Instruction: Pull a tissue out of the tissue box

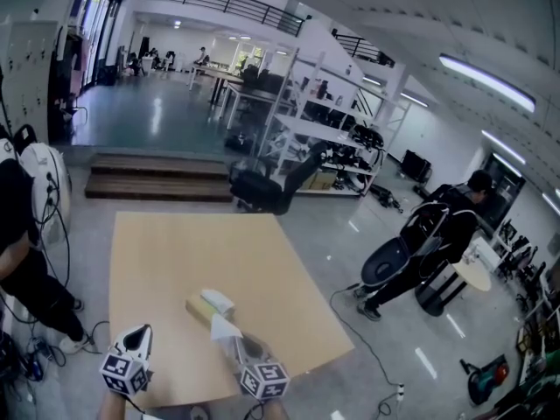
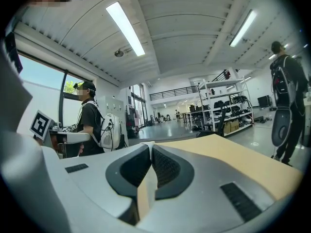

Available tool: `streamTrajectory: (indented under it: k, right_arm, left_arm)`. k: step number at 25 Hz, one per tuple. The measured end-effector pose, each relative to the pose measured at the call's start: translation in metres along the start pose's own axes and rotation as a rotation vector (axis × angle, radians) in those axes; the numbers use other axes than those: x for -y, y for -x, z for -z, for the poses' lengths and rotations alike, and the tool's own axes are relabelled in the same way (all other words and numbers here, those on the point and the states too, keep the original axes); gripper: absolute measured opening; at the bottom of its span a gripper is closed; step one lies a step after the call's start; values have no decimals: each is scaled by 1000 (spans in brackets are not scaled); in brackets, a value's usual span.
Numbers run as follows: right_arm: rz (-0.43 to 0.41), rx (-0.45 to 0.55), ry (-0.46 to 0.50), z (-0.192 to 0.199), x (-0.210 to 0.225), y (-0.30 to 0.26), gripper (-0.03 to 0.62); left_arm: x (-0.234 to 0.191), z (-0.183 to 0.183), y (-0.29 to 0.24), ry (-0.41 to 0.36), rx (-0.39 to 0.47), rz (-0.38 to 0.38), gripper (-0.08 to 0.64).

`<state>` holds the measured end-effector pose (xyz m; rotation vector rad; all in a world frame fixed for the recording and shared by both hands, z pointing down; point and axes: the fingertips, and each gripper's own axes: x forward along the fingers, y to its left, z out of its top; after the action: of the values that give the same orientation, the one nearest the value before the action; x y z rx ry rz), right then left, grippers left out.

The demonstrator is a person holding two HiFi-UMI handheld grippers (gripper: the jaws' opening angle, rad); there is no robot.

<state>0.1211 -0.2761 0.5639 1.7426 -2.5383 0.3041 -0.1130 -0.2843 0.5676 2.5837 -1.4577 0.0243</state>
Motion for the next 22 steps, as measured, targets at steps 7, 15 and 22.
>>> streamTrajectory:
  k: [7,15,22]
  right_arm:
    - [1,10,-6,-1,-11,16,9]
    - [0,12,9,5,-21,27,9]
    - [15,19,33,4,-31,33,9]
  left_arm:
    - [2,-2,18,3,2,0,8]
    - [7,3,31,-5,4,3,8]
    - [3,-1,42,-14,10,4,8]
